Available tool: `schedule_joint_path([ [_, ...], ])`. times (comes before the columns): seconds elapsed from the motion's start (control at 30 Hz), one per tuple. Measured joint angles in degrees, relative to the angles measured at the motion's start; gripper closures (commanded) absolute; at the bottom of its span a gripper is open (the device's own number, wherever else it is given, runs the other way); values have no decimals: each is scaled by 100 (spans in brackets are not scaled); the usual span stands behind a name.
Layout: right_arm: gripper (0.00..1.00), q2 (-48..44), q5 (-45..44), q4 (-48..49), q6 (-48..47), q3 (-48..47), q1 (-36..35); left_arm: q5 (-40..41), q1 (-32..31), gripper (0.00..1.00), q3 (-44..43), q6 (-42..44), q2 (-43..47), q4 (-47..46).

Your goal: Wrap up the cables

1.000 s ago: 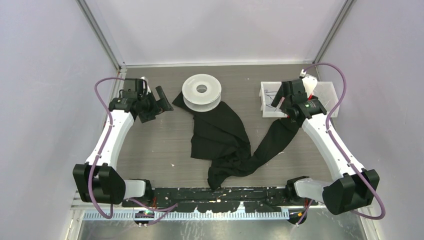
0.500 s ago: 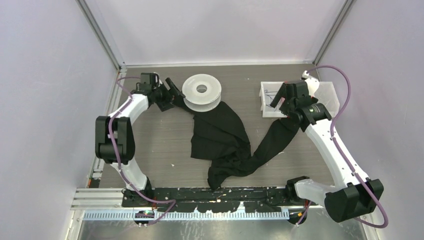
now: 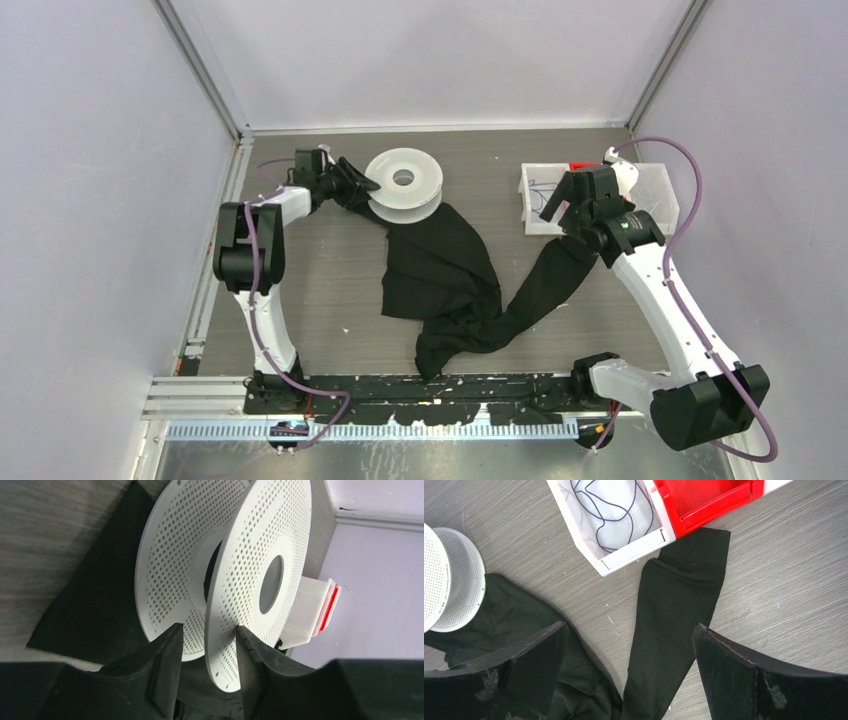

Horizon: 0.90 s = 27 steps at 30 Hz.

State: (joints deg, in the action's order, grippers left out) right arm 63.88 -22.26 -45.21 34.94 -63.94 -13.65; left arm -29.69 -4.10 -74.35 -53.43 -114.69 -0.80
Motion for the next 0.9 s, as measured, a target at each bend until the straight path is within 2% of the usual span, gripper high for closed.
schedule_joint_path([
  [0.1, 0, -15, 22, -26, 22, 0, 0, -177, -28, 81, -13, -166, -157, -306],
  [0.3, 0, -48, 31, -55, 105, 0, 0, -369, -144, 99, -278, -162, -160, -529],
  [0.43, 0, -175, 24, -61, 142, 22, 0, -289, -319, 100, -614, 192, -131, -232],
  [0.57, 0, -282, -42, -70, 190, 22, 0, 262, -754, 99, -1287, 964, 61, 730],
  [0.9, 1, -341, -76, -46, 291, 184, 0, 2570, -2988, 99, -2671, 3178, 649, 2238],
])
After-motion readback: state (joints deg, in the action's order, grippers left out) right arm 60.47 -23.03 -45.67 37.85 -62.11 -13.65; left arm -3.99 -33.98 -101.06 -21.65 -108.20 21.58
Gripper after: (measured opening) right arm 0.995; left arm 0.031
